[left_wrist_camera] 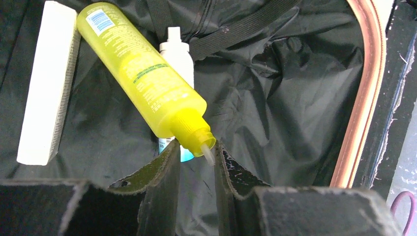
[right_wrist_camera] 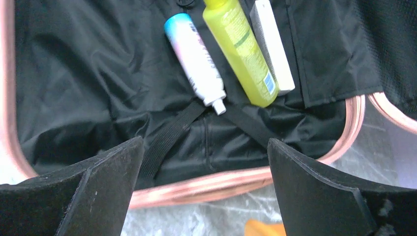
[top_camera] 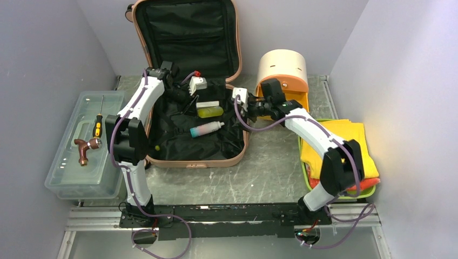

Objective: Open, take out, and arrange the luggage
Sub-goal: Adjust the makeup in the opened luggage.

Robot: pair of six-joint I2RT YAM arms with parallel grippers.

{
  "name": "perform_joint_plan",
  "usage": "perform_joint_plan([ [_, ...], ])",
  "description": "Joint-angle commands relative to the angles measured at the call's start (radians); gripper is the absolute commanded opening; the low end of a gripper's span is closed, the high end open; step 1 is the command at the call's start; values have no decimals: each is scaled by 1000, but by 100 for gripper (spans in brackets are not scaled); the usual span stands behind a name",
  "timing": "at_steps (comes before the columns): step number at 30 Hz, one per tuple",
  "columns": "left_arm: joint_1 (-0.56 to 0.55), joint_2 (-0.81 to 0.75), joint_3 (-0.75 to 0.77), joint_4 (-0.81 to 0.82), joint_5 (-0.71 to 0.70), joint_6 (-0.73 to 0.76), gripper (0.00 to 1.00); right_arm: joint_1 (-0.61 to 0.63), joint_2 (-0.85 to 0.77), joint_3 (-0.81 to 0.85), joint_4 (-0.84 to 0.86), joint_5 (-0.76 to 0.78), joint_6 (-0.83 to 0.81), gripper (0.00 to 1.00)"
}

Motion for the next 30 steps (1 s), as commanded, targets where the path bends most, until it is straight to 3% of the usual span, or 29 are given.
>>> perform_joint_plan([
  [1, -27, -46, -33, 31, 16, -108, 14, 48, 100, 137, 61, 29, 32, 100],
  [7, 4, -63, -76, 103, -23, -170, 27, 65, 191, 198, 50, 0, 44, 100],
  [9, 23, -55, -64, 99, -25, -186, 46, 78, 216, 210, 28, -3, 25, 100],
  [14, 109, -56, -63, 108, 19, -224, 75, 98, 262, 226, -41, -18, -136, 100],
  [16, 150, -66, -62, 100, 45, -226, 97, 106, 299, 284, -77, 24, -163, 100],
  [25, 277, -130, -174, 188, -2, -207, 99, 126, 531, 564, -44, 268, -189, 100],
  [30, 296, -53, -100, 114, 29, -164, 99, 126, 667, 700, -12, 319, -241, 97],
])
